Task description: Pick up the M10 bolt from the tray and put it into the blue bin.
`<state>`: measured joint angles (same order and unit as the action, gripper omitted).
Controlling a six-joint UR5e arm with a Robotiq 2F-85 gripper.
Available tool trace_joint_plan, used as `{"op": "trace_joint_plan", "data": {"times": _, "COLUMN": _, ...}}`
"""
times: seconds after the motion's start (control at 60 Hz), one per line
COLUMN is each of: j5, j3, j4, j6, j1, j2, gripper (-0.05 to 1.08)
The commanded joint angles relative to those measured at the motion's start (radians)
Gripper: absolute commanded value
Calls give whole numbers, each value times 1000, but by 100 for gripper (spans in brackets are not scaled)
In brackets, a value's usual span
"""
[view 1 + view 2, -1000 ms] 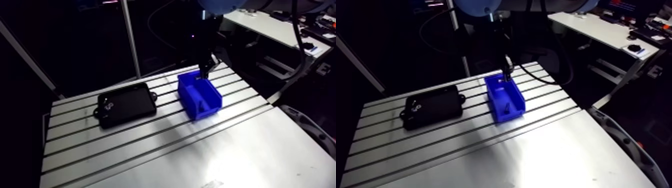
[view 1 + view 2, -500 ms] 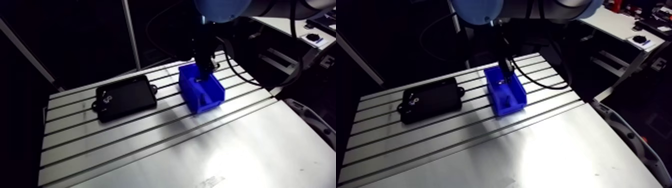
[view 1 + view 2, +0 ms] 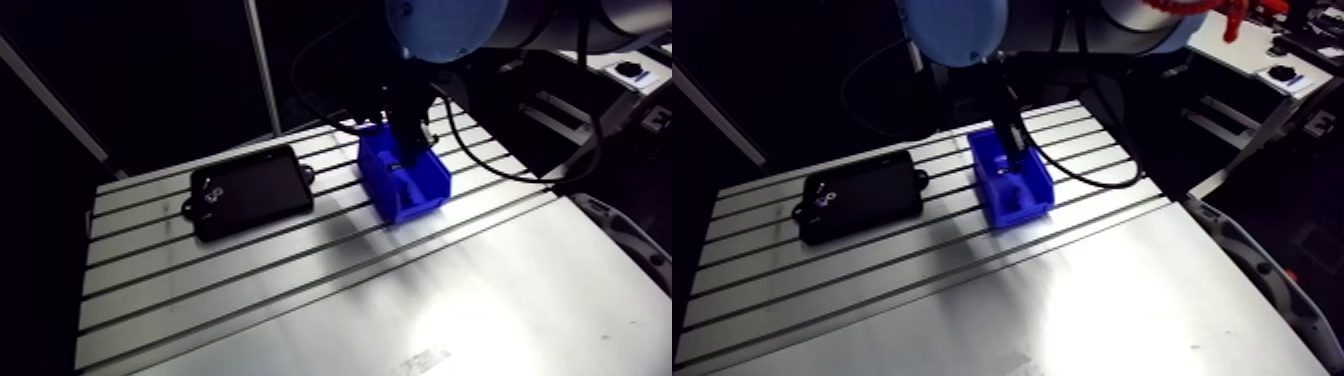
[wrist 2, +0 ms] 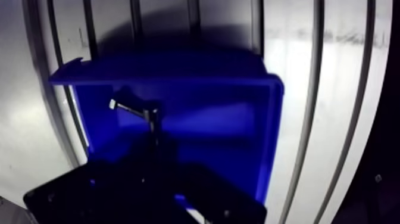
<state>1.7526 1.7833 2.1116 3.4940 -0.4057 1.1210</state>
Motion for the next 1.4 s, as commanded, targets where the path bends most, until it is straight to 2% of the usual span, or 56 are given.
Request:
{"op": "trace_joint_plan", "data": {"times": 0.017, "j5": 0, "j3": 6, "j4": 2, "j6": 0, "j1": 1, "j2": -4, "gripper": 107}}
{"op": "trace_joint_plan", "data": {"times": 0.283, "j5": 1, "j3": 9, "j4": 2, "j6": -1, "j1": 2, "j2": -8, "gripper": 105}}
{"op": "trace_joint_plan", "data": {"times": 0.317, "j5": 1, "j3": 10, "j4": 2, "j6": -1, "j1": 2, "j2": -8, "gripper": 101}}
{"op": "trace_joint_plan", "data": {"times": 0.333, "j5": 1, "j3": 11, "j4": 2, "j6": -1, "j1": 2, "j2": -8, "gripper": 93}}
{"op": "trace_joint_plan", "data": {"times": 0.35, "j5": 1, "j3": 11, "j4": 2, "j6": -1, "j1": 2, "j2": -8, "gripper": 93}}
{"op": "trace_joint_plan", "data": {"times": 0.367, "j5": 1, "j3": 9, "j4": 2, "j6": -3, "j1": 2, "j2": -8, "gripper": 74}}
{"op": "trace_joint_plan", "data": {"times": 0.383, "j5": 1, "j3": 9, "j4": 2, "j6": -3, "j1": 2, "j2": -8, "gripper": 74}}
{"op": "trace_joint_plan", "data": {"times": 0.4, "j5": 0, "j3": 8, "j4": 2, "j6": -3, "j1": 1, "j2": -8, "gripper": 45}}
{"op": "trace_joint_plan", "data": {"times": 0.417, "j5": 0, "j3": 8, "j4": 2, "j6": -3, "j1": 1, "j2": -8, "gripper": 45}}
{"op": "trace_joint_plan", "data": {"times": 0.433, "j5": -3, "j3": 6, "j4": 2, "j6": -4, "j1": 1, "j2": -8, "gripper": 2}}
{"op": "trace_joint_plan", "data": {"times": 0.483, "j5": -7, "j3": 6, "j4": 3, "j6": -8, "j1": -1, "j2": -8, "gripper": 4}}
{"op": "trace_joint_plan", "data": {"times": 0.55, "j5": -11, "j3": -3, "j4": 0, "j6": -21, "j1": -3, "j2": -7, "gripper": 0}}
{"op": "trace_joint_plan", "data": {"times": 0.7, "j5": -5, "j3": -22, "j4": -4, "j6": -27, "j1": 1, "j2": 9, "gripper": 0}}
{"op": "trace_joint_plan", "data": {"times": 0.817, "j5": 1, "j3": -82, "j4": -25, "j6": -63, "j1": -2, "j2": 67, "gripper": 0}}
{"op": "trace_joint_plan", "data": {"times": 0.833, "j5": -8, "j3": -105, "j4": -42, "j6": -85, "j1": -4, "j2": 85, "gripper": 0}}
{"op": "trace_joint_plan", "data": {"times": 0.85, "j5": -8, "j3": -105, "j4": -42, "j6": -85, "j1": -4, "j2": 85, "gripper": 0}}
{"op": "trace_joint_plan", "data": {"times": 0.867, "j5": -23, "j3": -128, "j4": -69, "j6": -120, "j1": -4, "j2": 105, "gripper": 0}}
{"op": "trace_joint_plan", "data": {"times": 0.883, "j5": -23, "j3": -128, "j4": -69, "j6": -120, "j1": -4, "j2": 105, "gripper": 0}}
{"op": "trace_joint_plan", "data": {"times": 0.9, "j5": -54, "j3": -155, "j4": -108, "j6": -173, "j1": -3, "j2": 127, "gripper": 0}}
{"op": "trace_joint_plan", "data": {"times": 0.917, "j5": -54, "j3": -155, "j4": -108, "j6": -173, "j1": -3, "j2": 127, "gripper": 0}}
{"op": "trace_joint_plan", "data": {"times": 0.933, "j5": -97, "j3": -188, "j4": -147, "j6": -233, "j1": -3, "j2": 144, "gripper": 0}}
{"op": "trace_joint_plan", "data": {"times": 0.95, "j5": -97, "j3": -188, "j4": -147, "j6": -233, "j1": -3, "j2": 144, "gripper": 0}}
{"op": "trace_joint_plan", "data": {"times": 0.967, "j5": -144, "j3": -220, "j4": -186, "j6": -293, "j1": -2, "j2": 157, "gripper": 0}}
{"op": "trace_joint_plan", "data": {"times": 0.983, "j5": -144, "j3": -220, "j4": -186, "j6": -293, "j1": -2, "j2": 157, "gripper": 0}}
{"op": "trace_joint_plan", "data": {"times": 1.0, "j5": -185, "j3": -253, "j4": -230, "j6": -354, "j1": -4, "j2": 168, "gripper": 0}}
{"op": "trace_joint_plan", "data": {"times": 1.017, "j5": -185, "j3": -253, "j4": -230, "j6": -354, "j1": -4, "j2": 168, "gripper": 0}}
{"op": "trace_joint_plan", "data": {"times": 1.033, "j5": -219, "j3": -288, "j4": -280, "j6": -422, "j1": -4, "j2": 179, "gripper": 0}}
{"op": "trace_joint_plan", "data": {"times": 1.05, "j5": -246, "j3": -321, "j4": -330, "j6": -503, "j1": -4, "j2": 185, "gripper": 0}}
{"op": "trace_joint_plan", "data": {"times": 1.067, "j5": -260, "j3": -352, "j4": -373, "j6": -596, "j1": -4, "j2": 188, "gripper": 0}}
{"op": "trace_joint_plan", "data": {"times": 1.1, "j5": -260, "j3": -352, "j4": -373, "j6": -596, "j1": -4, "j2": 188, "gripper": 0}}
{"op": "trace_joint_plan", "data": {"times": 1.117, "j5": -266, "j3": -381, "j4": -408, "j6": -685, "j1": -4, "j2": 188, "gripper": 0}}
{"op": "trace_joint_plan", "data": {"times": 1.133, "j5": -266, "j3": -381, "j4": -408, "j6": -685, "j1": -4, "j2": 188, "gripper": 0}}
{"op": "trace_joint_plan", "data": {"times": 1.167, "j5": -269, "j3": -436, "j4": -458, "j6": -872, "j1": -4, "j2": 189, "gripper": 0}}
{"op": "trace_joint_plan", "data": {"times": 1.183, "j5": -269, "j3": -436, "j4": -458, "j6": -872, "j1": -4, "j2": 189, "gripper": 0}}
{"op": "trace_joint_plan", "data": {"times": 1.2, "j5": -270, "j3": -455, "j4": -469, "j6": -963, "j1": -4, "j2": 190, "gripper": 0}}
{"op": "trace_joint_plan", "data": {"times": 1.283, "j5": -270, "j3": -478, "j4": -472, "j6": -1121, "j1": -4, "j2": 190, "gripper": 0}}
{"op": "trace_joint_plan", "data": {"times": 1.317, "j5": -276, "j3": -499, "j4": -492, "j6": -1254, "j1": 1, "j2": 190, "gripper": 0}}
{"op": "trace_joint_plan", "data": {"times": 1.4, "j5": -287, "j3": -507, "j4": -538, "j6": -1378, "j1": 5, "j2": 190, "gripper": 0}}
